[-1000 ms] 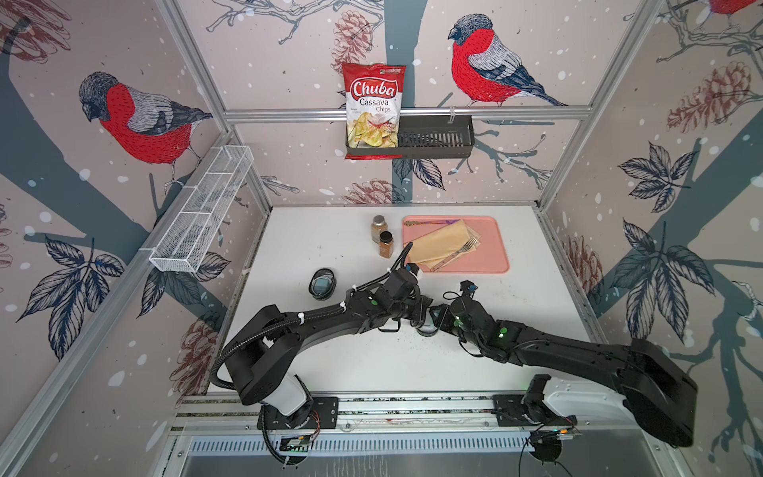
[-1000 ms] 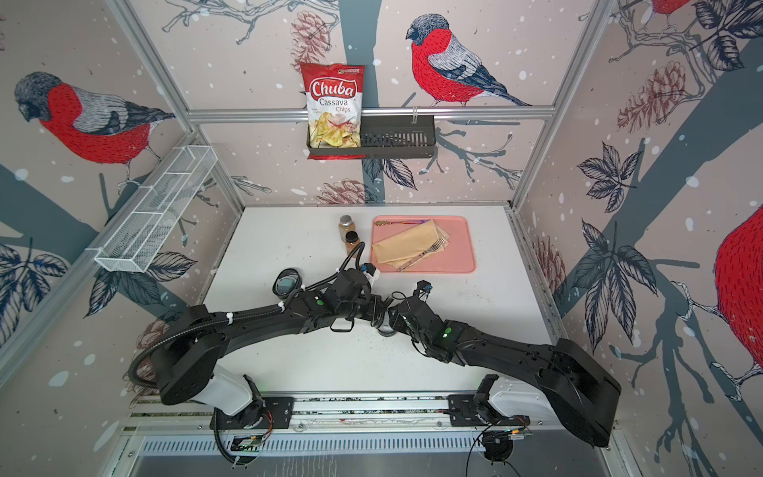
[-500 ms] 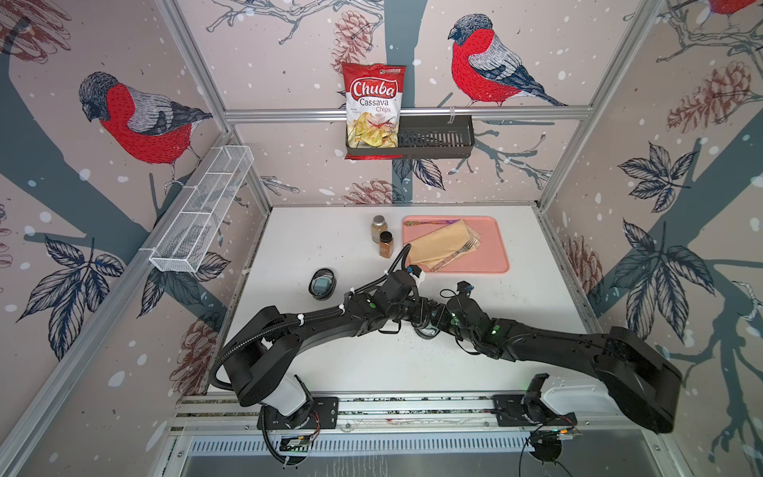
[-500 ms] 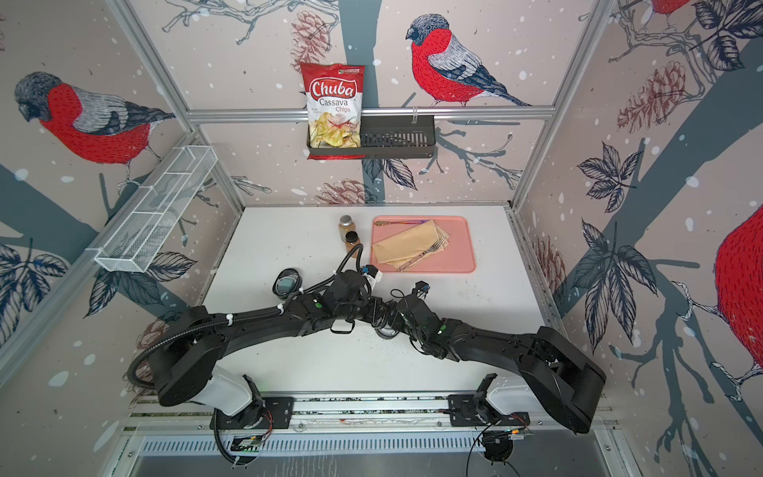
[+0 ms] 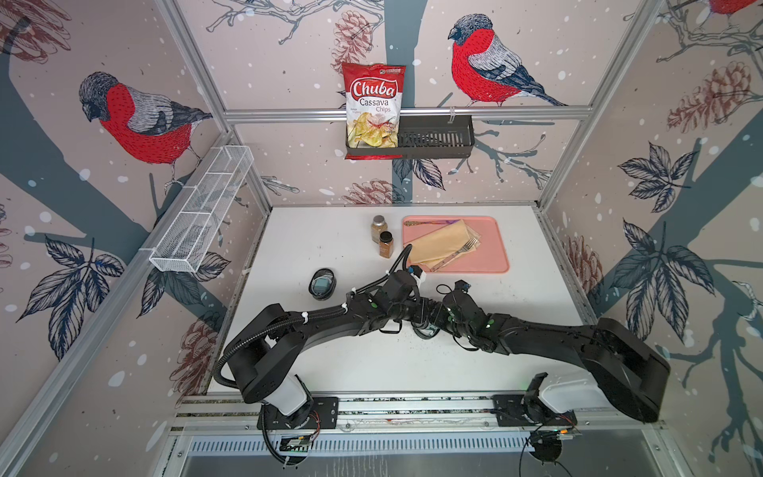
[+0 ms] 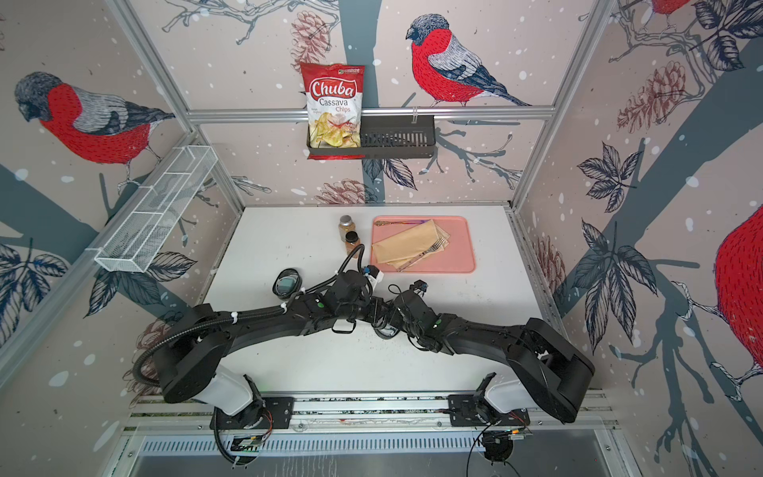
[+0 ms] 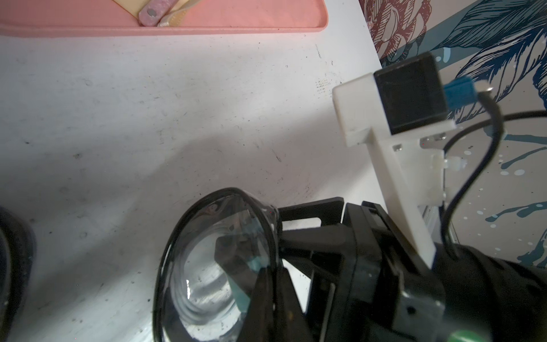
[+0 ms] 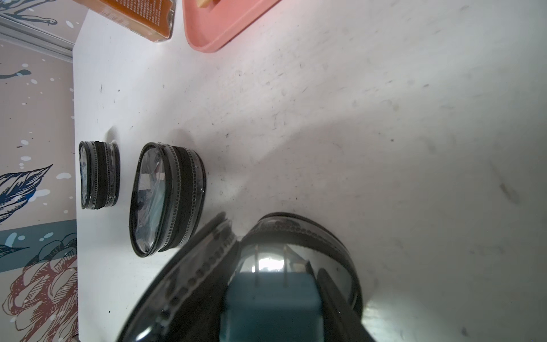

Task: Pack away charging kits
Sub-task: Place the storage bag at the center of the board.

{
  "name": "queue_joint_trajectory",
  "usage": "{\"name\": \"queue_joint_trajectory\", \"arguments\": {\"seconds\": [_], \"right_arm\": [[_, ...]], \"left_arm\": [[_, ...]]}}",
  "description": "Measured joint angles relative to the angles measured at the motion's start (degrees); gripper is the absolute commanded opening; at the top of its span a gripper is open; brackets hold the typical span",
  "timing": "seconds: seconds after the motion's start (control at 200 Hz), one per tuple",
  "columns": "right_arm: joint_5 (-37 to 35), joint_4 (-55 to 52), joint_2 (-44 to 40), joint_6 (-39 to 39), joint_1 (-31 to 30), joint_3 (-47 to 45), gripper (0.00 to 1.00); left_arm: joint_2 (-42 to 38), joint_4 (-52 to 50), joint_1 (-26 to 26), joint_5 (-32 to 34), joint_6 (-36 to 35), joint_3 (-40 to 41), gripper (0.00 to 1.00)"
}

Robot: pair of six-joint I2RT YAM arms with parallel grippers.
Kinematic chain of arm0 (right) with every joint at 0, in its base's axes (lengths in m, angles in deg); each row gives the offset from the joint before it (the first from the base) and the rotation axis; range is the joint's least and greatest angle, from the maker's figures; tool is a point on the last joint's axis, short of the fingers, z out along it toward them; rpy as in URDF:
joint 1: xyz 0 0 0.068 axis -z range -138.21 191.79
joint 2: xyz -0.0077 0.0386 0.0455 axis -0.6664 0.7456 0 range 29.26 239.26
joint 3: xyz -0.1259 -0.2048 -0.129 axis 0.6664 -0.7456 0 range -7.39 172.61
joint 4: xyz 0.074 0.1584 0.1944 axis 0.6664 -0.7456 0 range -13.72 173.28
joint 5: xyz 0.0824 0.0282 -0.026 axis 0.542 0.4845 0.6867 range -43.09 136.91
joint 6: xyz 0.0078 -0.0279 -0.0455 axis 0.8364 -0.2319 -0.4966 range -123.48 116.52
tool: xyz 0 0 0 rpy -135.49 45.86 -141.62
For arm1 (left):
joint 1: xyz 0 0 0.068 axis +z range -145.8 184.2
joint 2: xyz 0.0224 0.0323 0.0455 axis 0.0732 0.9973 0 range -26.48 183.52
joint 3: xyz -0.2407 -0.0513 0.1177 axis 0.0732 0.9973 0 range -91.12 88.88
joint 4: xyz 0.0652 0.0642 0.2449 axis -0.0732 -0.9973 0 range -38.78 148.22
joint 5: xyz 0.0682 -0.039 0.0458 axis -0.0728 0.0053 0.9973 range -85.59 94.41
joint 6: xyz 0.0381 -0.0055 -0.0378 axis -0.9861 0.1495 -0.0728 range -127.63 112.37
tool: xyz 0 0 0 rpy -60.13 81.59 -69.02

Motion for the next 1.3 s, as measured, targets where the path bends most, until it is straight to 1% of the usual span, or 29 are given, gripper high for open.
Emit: {"name": "queue_joint_trajectory", "arguments": {"seconds": [0.075,0.155,0.325,0.375,0.575,0.62,0.71,0.755,0.87,0.936,1.061,1.101,1.221,1.301], "right_arm": [[0.02,-0.31,0.57,0.76,0.11,0.15,0.63],[-0.04,-1.49,1.29,0.76,0.24,0.48,0.69],[-0.13,-3.19,1.75,0.76,0.24,1.51,0.69],[-0.28,-3.80,1.60,0.74,0.24,1.75,0.68],[-2.23,-7.37,-1.73,0.68,0.22,2.58,0.67],[-3.13,-8.15,-2.60,0.68,0.22,2.73,0.63],[-4.50,-9.70,-3.80,0.59,0.17,2.67,0.45],[-4.76,-10.01,-4.17,0.61,0.15,2.32,0.40],[-4.59,-10.03,-4.26,0.61,-0.22,1.03,0.39],[-4.44,-9.75,-3.76,0.44,-1.18,1.09,0.41],[-4.37,-9.57,-1.01,-0.52,-3.87,4.33,0.42],[-4.35,-9.42,-0.11,-0.52,-4.00,5.05,0.41],[-4.52,-8.98,2.60,-0.55,-3.85,5.77,0.34],[-4.50,-8.68,4.04,-0.52,-3.74,6.05,0.35]], "left_arm": [[0.20,-0.04,0.00,0.20,0.00,-0.04,0.00],[0.50,-0.26,0.04,0.59,0.00,-0.11,0.00],[0.57,-0.68,0.09,1.29,0.02,-0.26,0.00],[0.52,-0.66,0.09,1.46,0.02,-0.26,0.00],[0.42,-0.66,0.52,2.12,0.39,-0.37,0.00],[0.52,-0.66,0.68,2.16,0.39,-0.42,0.00],[1.16,-1.01,0.85,2.84,0.42,-0.81,0.00],[1.33,-1.20,0.85,2.95,0.42,-0.96,0.00],[1.49,-1.33,0.85,2.97,0.42,-1.07,0.00],[1.60,-1.40,0.85,2.97,0.42,-1.14,0.00],[1.79,-1.44,0.85,2.97,0.42,-1.22,0.00],[1.79,-1.51,0.87,3.19,0.42,-1.22,0.00],[1.79,-1.62,0.90,3.02,0.42,-1.22,0.00],[1.79,-1.84,0.87,2.99,0.42,-1.22,0.00]]}}
